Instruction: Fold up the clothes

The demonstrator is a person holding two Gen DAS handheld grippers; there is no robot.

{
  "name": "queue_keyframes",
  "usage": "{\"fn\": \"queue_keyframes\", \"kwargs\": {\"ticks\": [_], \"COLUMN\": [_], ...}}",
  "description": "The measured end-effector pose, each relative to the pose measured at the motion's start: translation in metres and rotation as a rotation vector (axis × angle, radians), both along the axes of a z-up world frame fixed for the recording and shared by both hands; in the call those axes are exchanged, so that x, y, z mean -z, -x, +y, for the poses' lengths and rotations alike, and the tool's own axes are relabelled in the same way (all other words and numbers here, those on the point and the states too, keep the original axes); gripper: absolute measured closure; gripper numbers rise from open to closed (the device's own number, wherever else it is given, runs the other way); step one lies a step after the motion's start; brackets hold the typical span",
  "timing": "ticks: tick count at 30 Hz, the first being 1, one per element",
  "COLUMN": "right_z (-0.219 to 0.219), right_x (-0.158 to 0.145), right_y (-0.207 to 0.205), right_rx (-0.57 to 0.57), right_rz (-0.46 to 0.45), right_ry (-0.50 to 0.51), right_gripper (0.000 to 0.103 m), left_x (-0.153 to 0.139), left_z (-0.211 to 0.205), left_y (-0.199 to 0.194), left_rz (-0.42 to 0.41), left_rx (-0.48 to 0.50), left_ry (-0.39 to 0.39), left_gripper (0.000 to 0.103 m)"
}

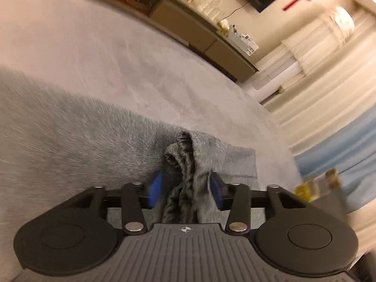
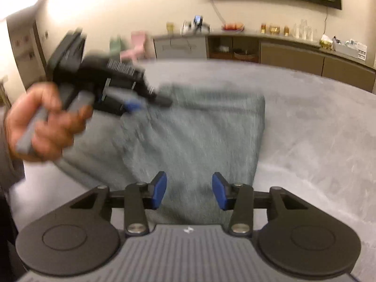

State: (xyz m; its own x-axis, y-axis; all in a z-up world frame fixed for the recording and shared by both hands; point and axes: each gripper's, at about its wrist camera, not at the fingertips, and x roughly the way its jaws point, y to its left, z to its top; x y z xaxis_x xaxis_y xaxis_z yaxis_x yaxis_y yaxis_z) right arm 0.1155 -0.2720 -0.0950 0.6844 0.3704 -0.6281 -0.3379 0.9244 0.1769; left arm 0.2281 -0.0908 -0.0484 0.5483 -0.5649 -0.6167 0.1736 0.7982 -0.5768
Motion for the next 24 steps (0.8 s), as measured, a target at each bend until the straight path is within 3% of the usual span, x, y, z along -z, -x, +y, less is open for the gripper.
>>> {"fn": "queue_keyframes", "kwargs": {"ticks": [3, 4, 5, 7, 9, 12, 16, 24], "right_z": [-0.002, 0.004, 0.010, 0.017, 0.021, 0.005, 0.006, 0.000], "right_x": [-0.006, 0.000, 0.006, 0.010, 0.012, 0.002, 0.015, 0.011], "right_y": [-0.001, -0.003, -0.005, -0.001, 0.002, 0.005, 0.003, 0.019], "right_rx": [-0.014, -0.022, -0.030, -0.047, -0.056, -0.018, -0.015, -0.037], "right_rz": [-0.024, 0.003, 0.027, 0.027, 0.023, -0.019, 0.058, 0.063], "right_ry": [-0.021, 0.011, 0.047, 0.092, 0.120, 0.042, 0.085, 0.096], "right_gripper": [0.064, 0.069, 0.071, 0.070, 0.070, 0.070, 0.072, 0.073], "left_x": [-0.007, -0.004, -0.001, 0.000, -0.004, -0.016, -0.010, -0.013], "left_z": [-0.011, -0.018, -0.021, -0.021, -0.024, -0.023, -0.026, -0.038], "left_y": [0.026, 0.030, 0.032, 0.033, 0.033, 0.046, 0.059, 0.063], "left_rz": [-0.033, -0.034, -0.039, -0.057, -0.065, -0.103, -0.108, -0.119], "left_rx": [0.030, 0.037, 0.038, 0.025, 0.012, 0.035, 0.078, 0.099], "left_ry": [-0.098, -0.156, -0.197, -0.233, -0.261, -0.247, -0.324, -0.403], "left_gripper": [0.050, 0.051, 0.059, 0.062, 0.062, 0.062, 0.062, 0.059]}}
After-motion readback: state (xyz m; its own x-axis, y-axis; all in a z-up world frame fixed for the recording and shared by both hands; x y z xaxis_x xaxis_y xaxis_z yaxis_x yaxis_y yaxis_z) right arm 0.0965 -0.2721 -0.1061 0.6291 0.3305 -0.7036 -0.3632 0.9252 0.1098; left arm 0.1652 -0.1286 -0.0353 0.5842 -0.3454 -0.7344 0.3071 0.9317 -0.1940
